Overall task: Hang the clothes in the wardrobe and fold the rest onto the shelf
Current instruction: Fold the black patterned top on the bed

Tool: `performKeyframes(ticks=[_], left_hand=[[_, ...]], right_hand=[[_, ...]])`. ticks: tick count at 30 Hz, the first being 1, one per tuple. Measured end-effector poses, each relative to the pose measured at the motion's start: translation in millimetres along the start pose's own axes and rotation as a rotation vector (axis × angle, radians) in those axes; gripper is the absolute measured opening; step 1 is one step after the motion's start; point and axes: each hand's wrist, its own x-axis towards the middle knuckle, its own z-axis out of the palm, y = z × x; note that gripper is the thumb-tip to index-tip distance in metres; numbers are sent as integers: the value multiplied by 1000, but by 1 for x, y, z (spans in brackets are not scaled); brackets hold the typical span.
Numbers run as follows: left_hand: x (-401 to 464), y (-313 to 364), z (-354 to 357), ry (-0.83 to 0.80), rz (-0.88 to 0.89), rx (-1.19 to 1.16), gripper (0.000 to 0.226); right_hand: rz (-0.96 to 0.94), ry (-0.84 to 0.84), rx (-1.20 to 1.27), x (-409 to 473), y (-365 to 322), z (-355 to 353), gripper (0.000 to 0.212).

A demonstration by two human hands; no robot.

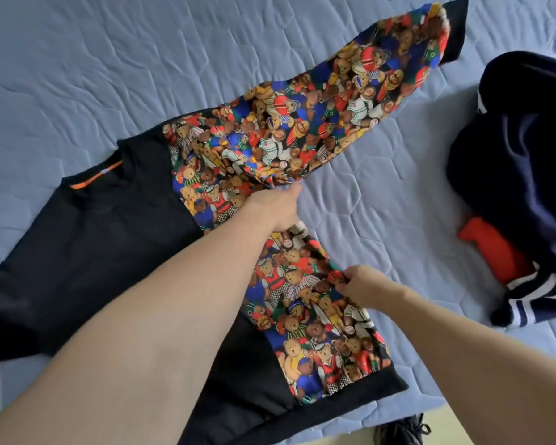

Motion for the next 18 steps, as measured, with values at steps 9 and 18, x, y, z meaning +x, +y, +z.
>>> performKeyframes(ticks=[9, 18], left_hand=[[23, -17, -12, 73, -49, 446, 40], [19, -35, -10, 386, 62, 38, 31]], right_hand=[[64, -45, -228, 7, -10, -3, 11], [213, -7, -270, 12, -26, -6, 30]])
